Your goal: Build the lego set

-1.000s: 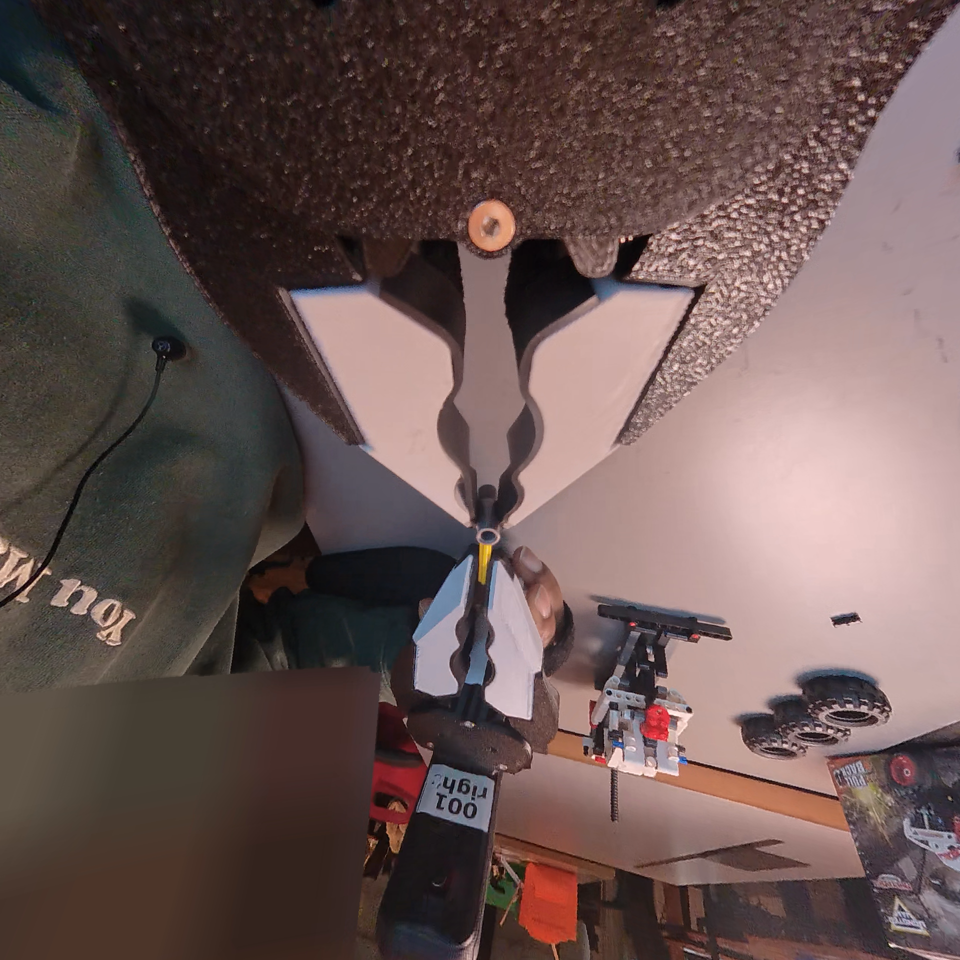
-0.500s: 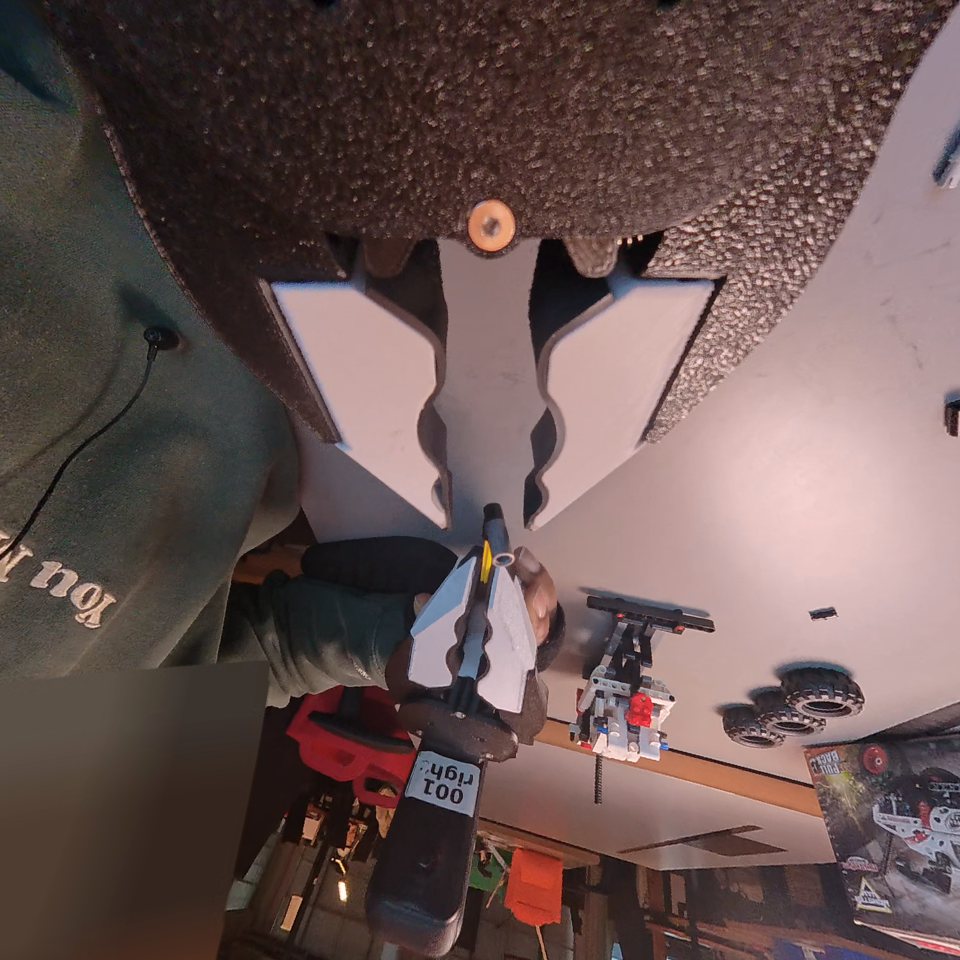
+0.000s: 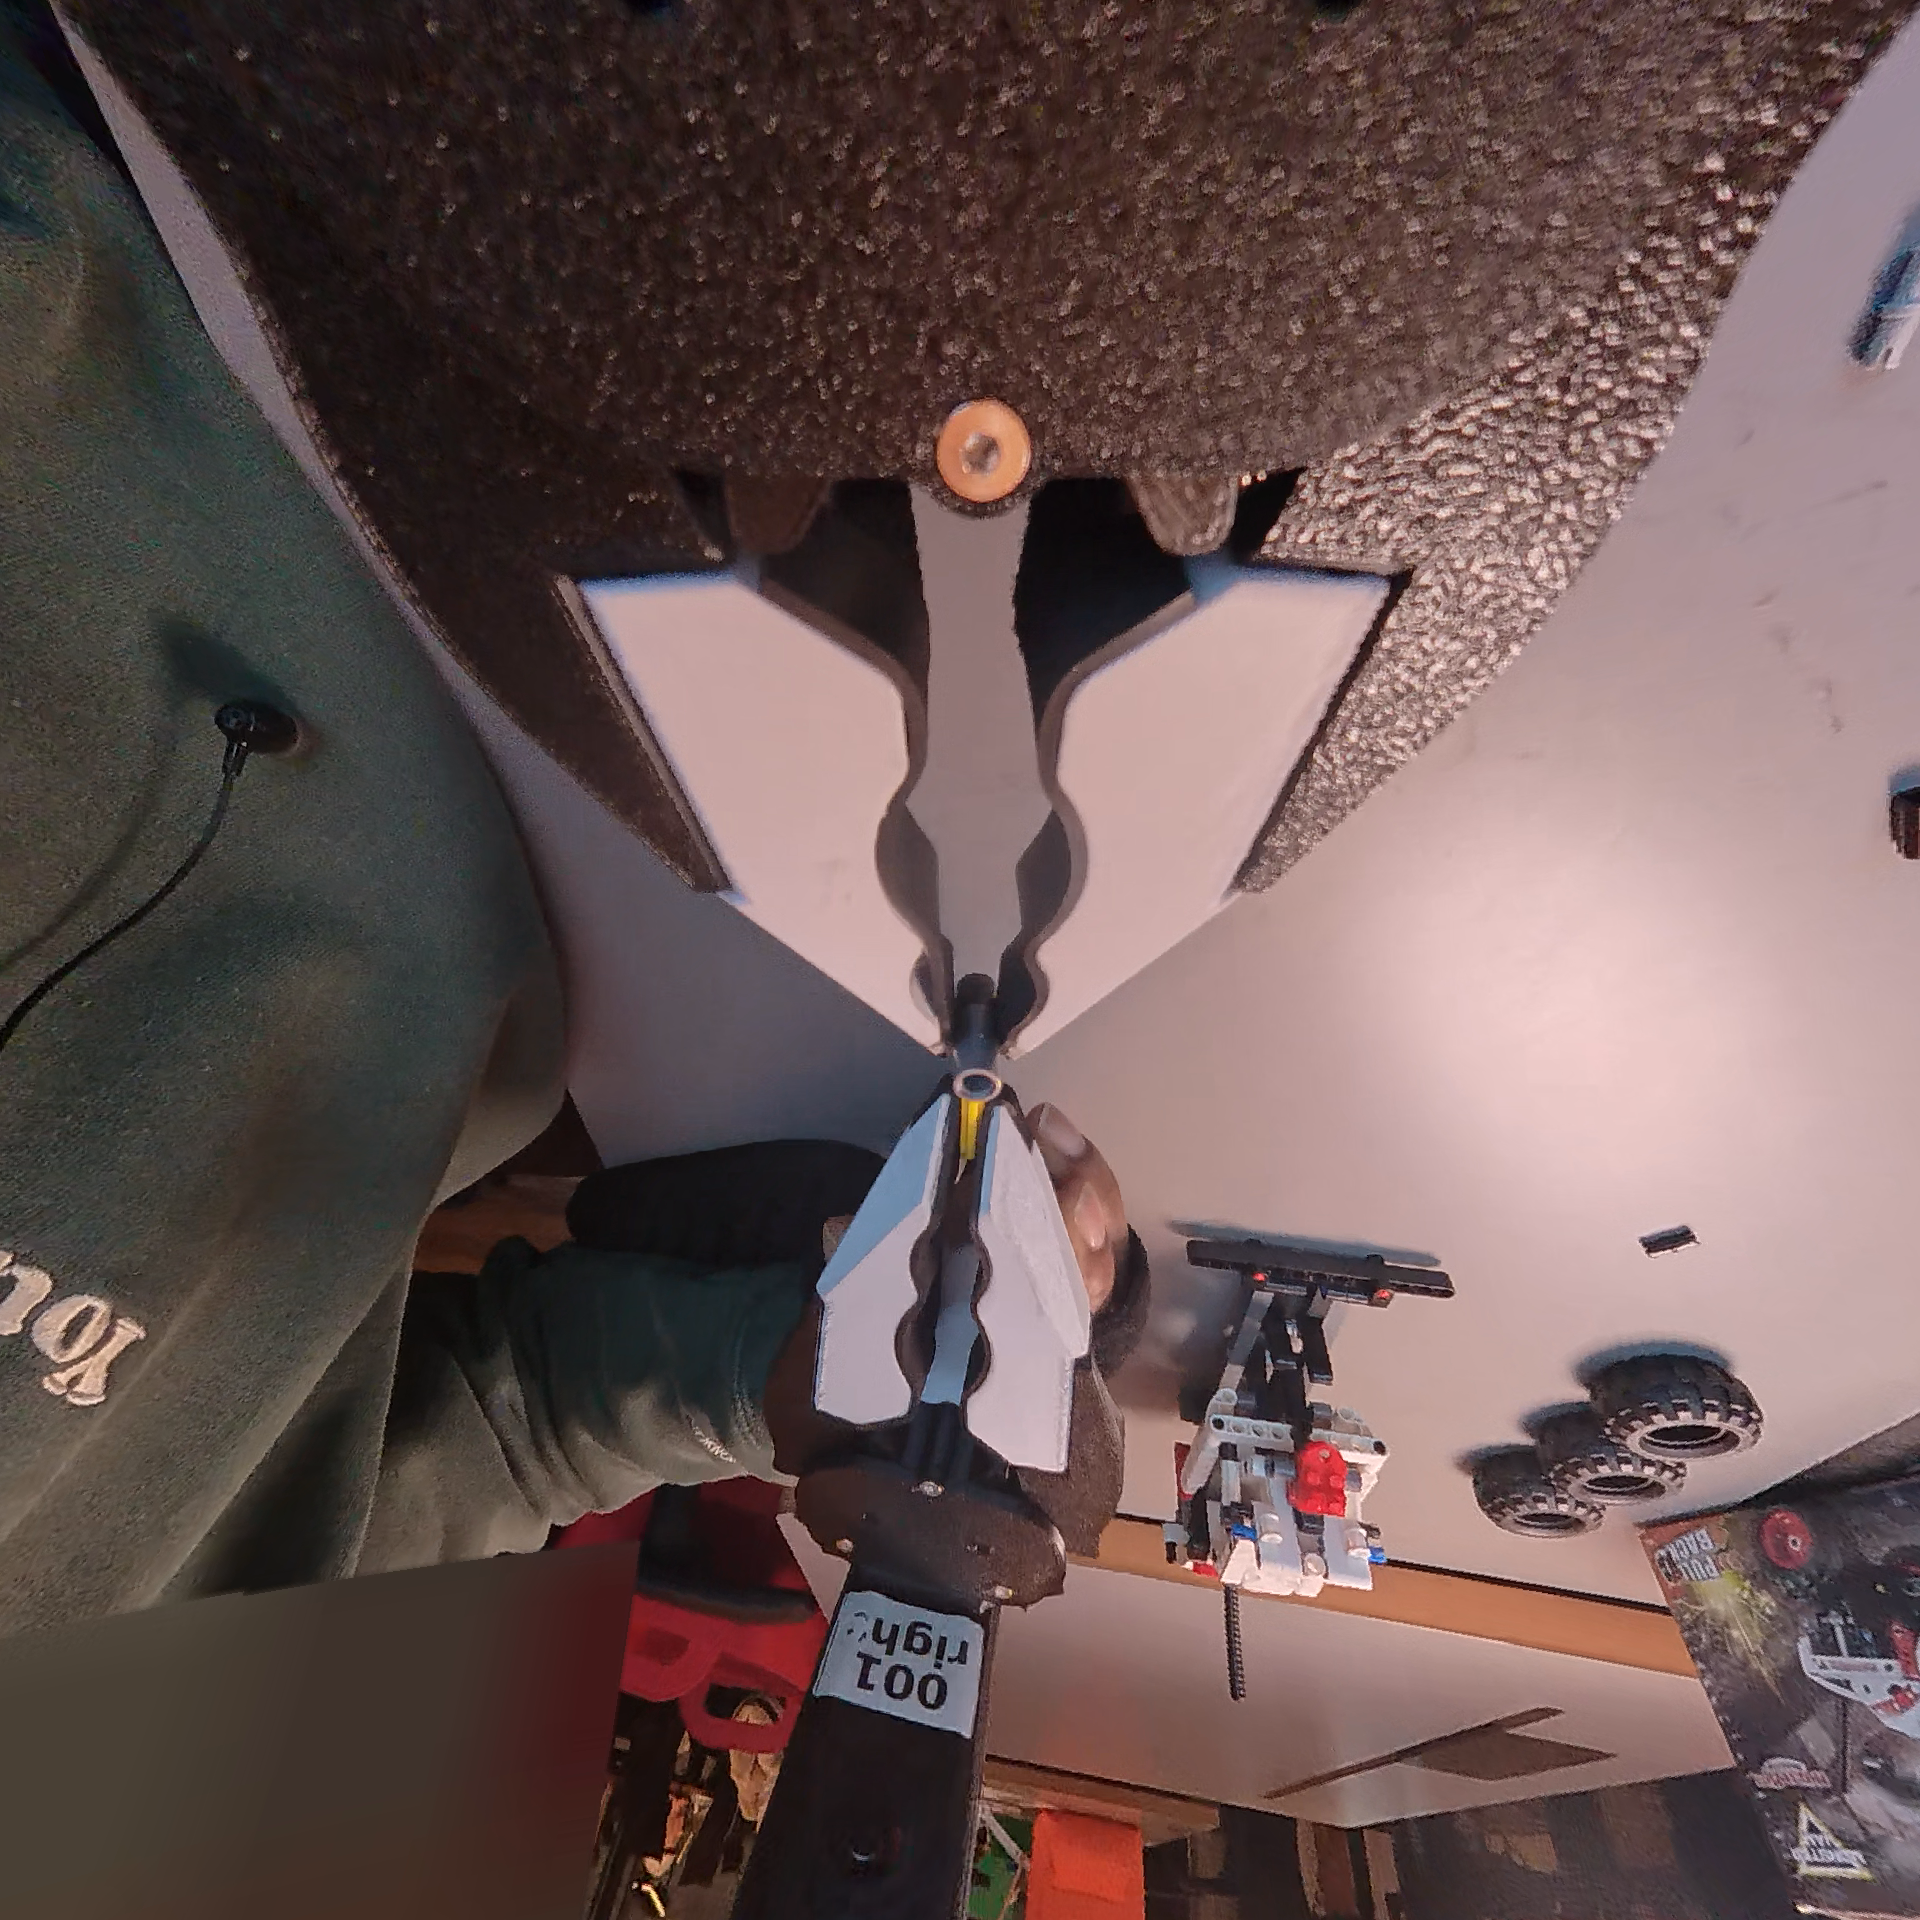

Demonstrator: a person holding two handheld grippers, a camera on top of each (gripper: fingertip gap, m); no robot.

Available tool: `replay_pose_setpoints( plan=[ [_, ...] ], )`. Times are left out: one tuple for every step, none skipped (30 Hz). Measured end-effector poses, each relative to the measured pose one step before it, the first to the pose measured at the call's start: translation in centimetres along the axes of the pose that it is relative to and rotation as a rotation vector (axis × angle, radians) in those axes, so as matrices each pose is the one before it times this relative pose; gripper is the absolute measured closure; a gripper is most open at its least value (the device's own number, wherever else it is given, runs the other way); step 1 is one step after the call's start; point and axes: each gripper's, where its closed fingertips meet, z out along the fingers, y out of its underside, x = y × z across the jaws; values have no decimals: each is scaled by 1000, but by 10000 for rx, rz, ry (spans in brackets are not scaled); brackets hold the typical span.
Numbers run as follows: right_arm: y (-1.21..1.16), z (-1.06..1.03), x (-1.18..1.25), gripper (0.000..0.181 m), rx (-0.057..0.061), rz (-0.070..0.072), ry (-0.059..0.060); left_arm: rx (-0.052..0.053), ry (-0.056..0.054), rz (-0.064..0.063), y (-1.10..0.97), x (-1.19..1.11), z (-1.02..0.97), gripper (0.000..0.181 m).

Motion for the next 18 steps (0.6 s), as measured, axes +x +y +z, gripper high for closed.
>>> replay_pose_setpoints(
  plan=[
    [1,0,50,178,37,49,2,92,4,-61,-34,-73,-5,175],
    [-27,-13,105,178,9,-21,36,34,-25,-12,-32,-97,4,175],
    [16,-7,73,178,-32,-86,41,-44,-23,49,31,-69,4,174],
    [71,28,52,178,-53,-99,52,-75,-20,70,103,-69,-8,174],
    [112,40,18,178,-70,-129,57,-81,-27,52,154,-70,23,174],
    [148,47,45,178,-96,-154,79,-69,-44,19,184,-96,35,174],
    [138,44,40,178,-80,-142,66,-49,-39,9,160,-79,37,174],
    [101,30,14,178,-53,-97,50,-43,-42,5,127,-75,19,173],
    [93,6,24,178,-46,-87,32,-40,-46,15,100,-68,2,173],
    [54,-20,38,178,-29,-108,47,-13,-75,27,44,-117,-23,171],
    [51,-38,129,178,-28,-101,97,-8,-38,29,15,-35,-37,169],
    [90,-40,112,178,-61,-103,81,-9,-20,40,16,4,-29,167],
    [81,-19,77,178,-54,-110,72,4,-32,51,-4,6,-3,166],
    [65,-4,23,178,-37,-93,43,-37,-46,68,47,10,29,165],
    [78,44,-5,178,-44,-78,36,-69,-33,85,85,39,65,165],
    [74,55,-45,177,-49,-88,20,-71,-22,89,87,65,65,164],
    [32,54,-46,177,-21,-78,15,-56,-48,89,67,31,62,164],
    [-7,30,-51,177,-3,-47,3,-49,-39,75,52,20,39,164]
  ],
)
